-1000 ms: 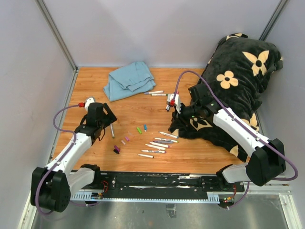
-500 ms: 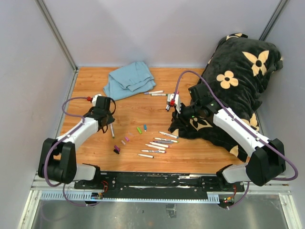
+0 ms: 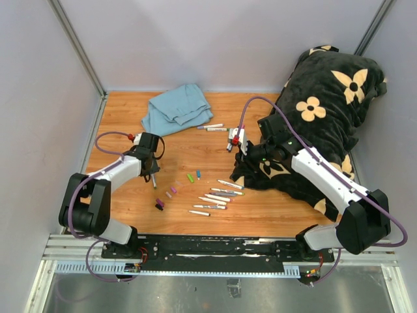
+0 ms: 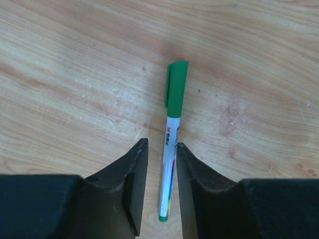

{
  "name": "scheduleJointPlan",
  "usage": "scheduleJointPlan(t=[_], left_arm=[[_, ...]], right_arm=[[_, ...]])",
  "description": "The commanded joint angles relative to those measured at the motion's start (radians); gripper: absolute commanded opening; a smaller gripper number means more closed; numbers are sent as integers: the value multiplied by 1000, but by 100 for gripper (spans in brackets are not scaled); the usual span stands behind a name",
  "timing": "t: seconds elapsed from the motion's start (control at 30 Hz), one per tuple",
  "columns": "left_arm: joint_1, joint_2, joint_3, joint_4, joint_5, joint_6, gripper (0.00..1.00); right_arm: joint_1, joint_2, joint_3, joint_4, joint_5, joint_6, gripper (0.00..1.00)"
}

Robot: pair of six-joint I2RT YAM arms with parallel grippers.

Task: Open the pen caps
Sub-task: Pick up the pen from the center of the board.

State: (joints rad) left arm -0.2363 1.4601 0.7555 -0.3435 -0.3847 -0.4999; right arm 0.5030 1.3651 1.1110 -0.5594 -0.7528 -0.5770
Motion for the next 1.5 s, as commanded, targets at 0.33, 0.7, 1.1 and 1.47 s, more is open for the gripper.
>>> scheduleJointPlan(t=[0.33,0.7,1.1,1.47], left_arm=[[-30,78,25,-12,-20,6,25],[-31,7,48,5,-24,4,6],[-67,-577,-290,599,594,-136,3],[-424,-725,-519,1112,366,-282,0]], right_arm=[[-23,-22,-8,-16,-24,-3,33],[-23,-36,-9,-11,-73,19,32],[-24,-252,-140,238,-246,194,47],[-21,-278,-285,581,-246,520,72]])
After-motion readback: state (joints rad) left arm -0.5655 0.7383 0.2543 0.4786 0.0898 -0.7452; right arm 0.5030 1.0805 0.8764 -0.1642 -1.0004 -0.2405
